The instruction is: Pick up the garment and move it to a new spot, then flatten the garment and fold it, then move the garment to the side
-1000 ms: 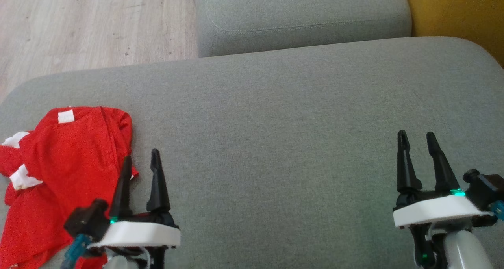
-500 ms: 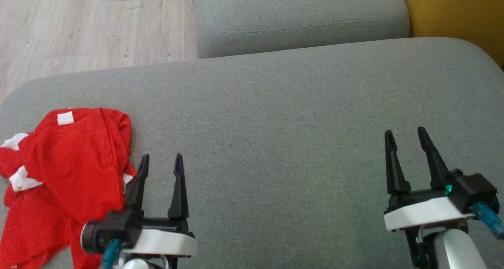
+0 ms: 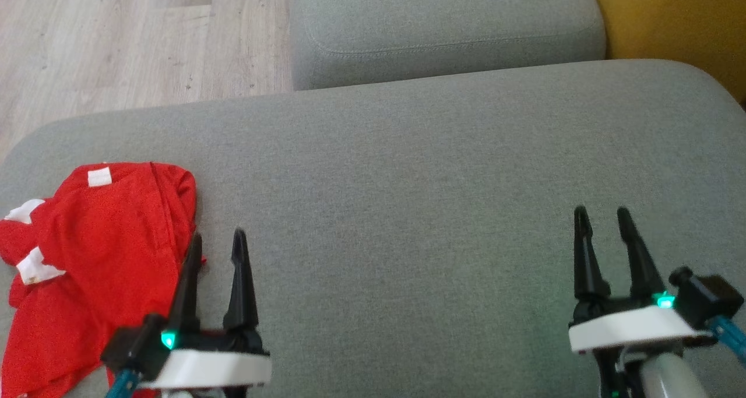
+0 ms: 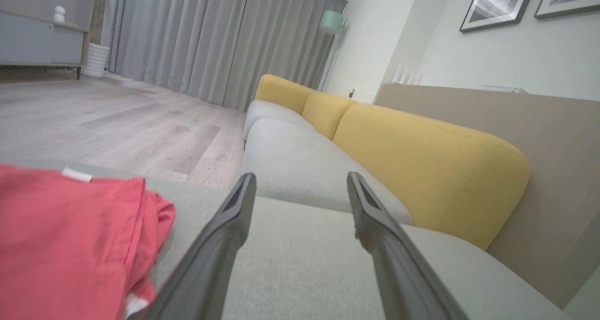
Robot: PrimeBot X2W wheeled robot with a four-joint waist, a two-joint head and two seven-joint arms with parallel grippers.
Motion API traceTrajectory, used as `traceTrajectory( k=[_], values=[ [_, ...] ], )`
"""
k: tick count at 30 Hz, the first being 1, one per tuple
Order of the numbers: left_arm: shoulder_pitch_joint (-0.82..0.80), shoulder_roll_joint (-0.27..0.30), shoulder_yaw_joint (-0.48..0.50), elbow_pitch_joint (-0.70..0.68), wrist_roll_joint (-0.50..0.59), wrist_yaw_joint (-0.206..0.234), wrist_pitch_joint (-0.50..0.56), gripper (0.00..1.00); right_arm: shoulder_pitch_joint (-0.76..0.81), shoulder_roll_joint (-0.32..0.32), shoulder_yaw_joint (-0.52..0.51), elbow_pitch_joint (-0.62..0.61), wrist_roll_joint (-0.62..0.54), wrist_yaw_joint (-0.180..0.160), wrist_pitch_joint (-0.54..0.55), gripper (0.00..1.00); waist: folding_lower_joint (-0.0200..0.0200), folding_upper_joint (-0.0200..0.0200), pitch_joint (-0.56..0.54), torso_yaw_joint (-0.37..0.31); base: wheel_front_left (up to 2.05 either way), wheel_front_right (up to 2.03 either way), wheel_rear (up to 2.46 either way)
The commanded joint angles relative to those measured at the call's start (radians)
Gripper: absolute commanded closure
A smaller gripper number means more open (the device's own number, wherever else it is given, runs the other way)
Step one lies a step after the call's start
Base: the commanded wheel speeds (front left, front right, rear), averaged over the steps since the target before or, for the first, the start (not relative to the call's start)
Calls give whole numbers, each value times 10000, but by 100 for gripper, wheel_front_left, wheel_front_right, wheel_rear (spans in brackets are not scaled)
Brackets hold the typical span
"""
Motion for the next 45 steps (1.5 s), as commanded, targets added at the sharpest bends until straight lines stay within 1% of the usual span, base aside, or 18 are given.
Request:
traceTrajectory(
  k=[1, 3, 6, 10, 20, 29, 35, 44, 45],
  values=[
    [-185, -1, 322, -273, 141, -15, -128, 0, -133, -64, 261, -286, -74, -7, -149, 0, 0, 0, -10, -5, 0, 0, 0],
    [-101, -15, 403, -57, 131, -225, -187, 0, -119, -65, 419, -111, 101, -7, -208, 0, 0, 0, -40, -25, 0, 0, 0],
    [-25, -18, 283, 282, 164, -356, -276, 0, -90, -66, 614, 39, 104, -7, -296, 0, 0, 0, -69, -65, 0, 0, 0],
    [-42, -17, 156, 602, 570, -378, -391, 0, -79, -68, 720, 73, -79, -7, -410, 0, 0, 0, -86, -95, 0, 0, 0],
    [-71, -19, 66, 1116, 348, -447, -391, 0, -160, -68, 718, 207, 263, -7, -410, 0, 0, 0, -95, -88, 0, 0, 0],
    [-65, -19, 170, 1114, 270, -451, -391, 0, -136, -68, 756, 271, 404, -7, -410, 0, 0, 0, -126, 33, 0, 0, 0],
    [-38, -20, 364, 1103, 278, -437, -391, 0, -74, -68, 940, 274, 515, -7, -410, 0, 0, 0, -195, 403, 0, 0, 0],
    [71, -20, 654, 1091, 398, -342, -391, 0, 47, -68, 1378, 354, 658, -7, -410, 0, 0, 0, -405, 1414, 0, 0, 0],
    [71, -20, 654, 1091, 398, -342, -391, 0, 47, -68, 1378, 354, 658, -7, -410, 0, 0, 0, -405, 1414, 0, 0, 0]
  ],
)
